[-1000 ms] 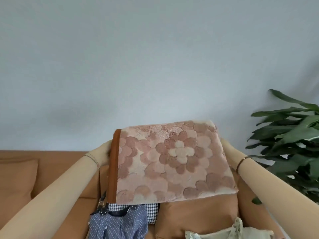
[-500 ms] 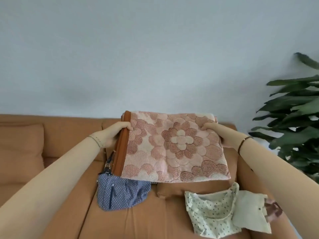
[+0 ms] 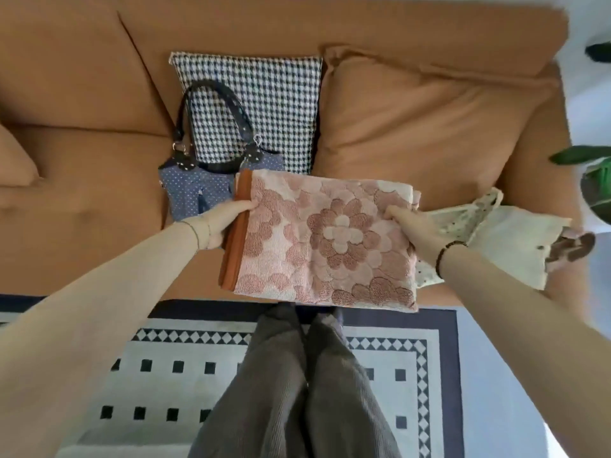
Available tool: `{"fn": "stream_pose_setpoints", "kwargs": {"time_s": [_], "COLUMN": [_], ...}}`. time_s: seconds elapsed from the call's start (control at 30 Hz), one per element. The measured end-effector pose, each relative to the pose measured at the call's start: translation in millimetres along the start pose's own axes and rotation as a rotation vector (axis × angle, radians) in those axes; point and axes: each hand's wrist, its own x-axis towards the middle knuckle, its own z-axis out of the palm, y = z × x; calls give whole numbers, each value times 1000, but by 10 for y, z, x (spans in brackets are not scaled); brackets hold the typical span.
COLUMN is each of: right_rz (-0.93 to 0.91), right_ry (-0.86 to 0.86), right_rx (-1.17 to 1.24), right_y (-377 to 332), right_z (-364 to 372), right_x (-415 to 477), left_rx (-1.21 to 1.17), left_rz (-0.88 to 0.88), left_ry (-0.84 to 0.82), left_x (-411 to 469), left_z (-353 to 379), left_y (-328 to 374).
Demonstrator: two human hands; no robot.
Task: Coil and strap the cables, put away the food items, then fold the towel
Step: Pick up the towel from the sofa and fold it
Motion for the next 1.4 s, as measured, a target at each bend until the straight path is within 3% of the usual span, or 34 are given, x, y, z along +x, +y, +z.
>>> {"fn": "stream_pose_setpoints", "kwargs": {"time_s": [0.1,0.2,0.3,0.37,0.47,0.53,0.73,0.97,1.17,1.4], "right_rz": [58,60,-111,-284,-561,-695,-837,-789,-711,-690], "right_ry": [-22,33,207,280,236,214,177,218,273,317], "right_rx": [-51,-116,-354,-608,-958,-1080,-1202,-1312,-1235,-1227], "right_y": [302,695,1020,1300,1525,1572,1685,1961,1983,2101], "right_z": [138,304,511,763,1278,1588,2107,1711,1715,1327], "right_x": [510,1129,1446,1704,1894,2001,2644,2949,2842,2965], "left_rx": [39,48,317,585,989,1133,1388,1471,1446,1427], "left_rz": [-72,-97,-20,115,505,622,619,830,820,813], "left_ry": [-13,84,475,625,578,507,497,369,514,529], "left_x": [756,1529,2115,2394,2579,2768,3395,3741,3692,3743], "left_z": [-28,-40,-37,134,614,881,1124,688,564,215], "left_y": [-406,-932,-1409,-1630,-1718,-1809,-2261,-2143,-2185,-2219]}}
